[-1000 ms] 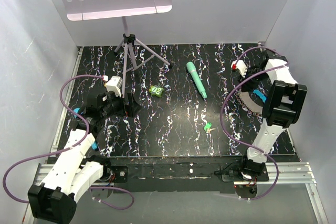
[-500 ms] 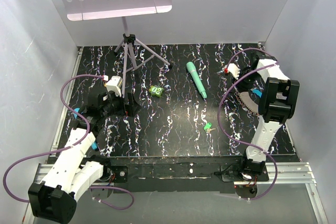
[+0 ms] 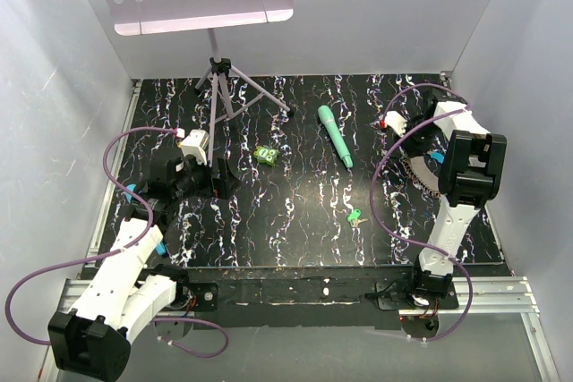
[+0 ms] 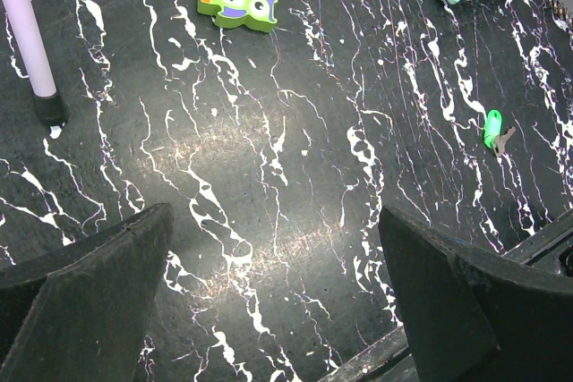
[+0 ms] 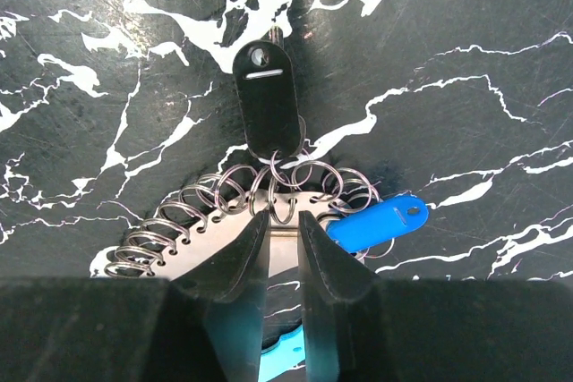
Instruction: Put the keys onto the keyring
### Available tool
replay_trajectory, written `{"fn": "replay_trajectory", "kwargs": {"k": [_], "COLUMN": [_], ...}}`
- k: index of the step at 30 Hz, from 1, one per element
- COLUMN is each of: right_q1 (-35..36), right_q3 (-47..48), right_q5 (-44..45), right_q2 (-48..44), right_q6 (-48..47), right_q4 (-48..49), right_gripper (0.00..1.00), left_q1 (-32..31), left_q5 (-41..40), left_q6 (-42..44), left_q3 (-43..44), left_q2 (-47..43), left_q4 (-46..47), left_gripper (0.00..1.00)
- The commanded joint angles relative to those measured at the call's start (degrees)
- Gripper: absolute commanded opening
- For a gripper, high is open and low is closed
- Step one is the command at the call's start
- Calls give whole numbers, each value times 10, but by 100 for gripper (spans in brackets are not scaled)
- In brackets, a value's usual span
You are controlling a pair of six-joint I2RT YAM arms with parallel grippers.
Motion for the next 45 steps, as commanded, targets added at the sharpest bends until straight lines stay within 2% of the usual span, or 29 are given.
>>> {"fn": "replay_trajectory", "kwargs": {"k": [1,11,14,17,23,36,45], "right_q1": [8,20,23,23,21,18,20], "right_q3": [-7,-5,-3,-1,-3,20,17], "right_q5": [16,19,16,12,11,-54,-133], "right_q2": [1,3,4,3,-18,-127,-225], "right_q6": [-11,-11,-18,-22,-16,83,148], "right_q4": [13,20,11,2,6,10,15], "right_gripper": [27,22,15,1,1,1,1], "left_q1": [4,4,4,4,4,4,4], "left_q5": [-4,-2,-3,-3,-3,-1,7], "left_q6": [9,9,9,9,9,9,9], "left_q3": [5,5,4,4,5,6,4], "left_q2": [-1,-1,-1,-1,-2,-4,-14], "left_q4": [7,7,7,6,7,7,12], "left_gripper": [100,100,100,100,100,100,100]}}
